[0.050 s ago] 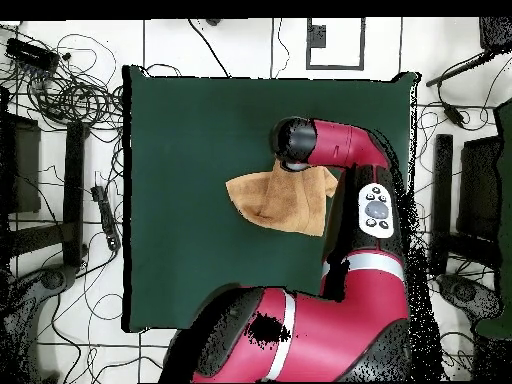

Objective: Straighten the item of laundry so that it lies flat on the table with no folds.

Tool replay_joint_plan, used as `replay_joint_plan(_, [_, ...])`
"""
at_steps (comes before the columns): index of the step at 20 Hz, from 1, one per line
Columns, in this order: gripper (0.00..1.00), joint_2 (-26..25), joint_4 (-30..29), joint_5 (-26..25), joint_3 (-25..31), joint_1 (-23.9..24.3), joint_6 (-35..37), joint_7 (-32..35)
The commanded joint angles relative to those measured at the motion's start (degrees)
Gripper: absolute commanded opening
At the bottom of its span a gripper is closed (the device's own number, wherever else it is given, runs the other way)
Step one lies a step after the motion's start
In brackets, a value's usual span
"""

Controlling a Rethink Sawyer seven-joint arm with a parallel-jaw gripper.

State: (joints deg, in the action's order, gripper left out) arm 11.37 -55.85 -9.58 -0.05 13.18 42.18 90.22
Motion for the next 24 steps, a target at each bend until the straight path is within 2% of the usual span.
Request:
replay_joint_plan(1, [1.00, -0.08, -1.49, 2.23, 5.40, -2.67, 6.29, 3.82])
replay_joint_plan(10, [1.00, 0.09, -2.11, 2.20, 5.32, -2.64, 5.76, 4.06])
replay_joint_plan(24, [1.00, -0.71, -11.60, 3.05, 6.90, -0.98, -1.67, 6.01])
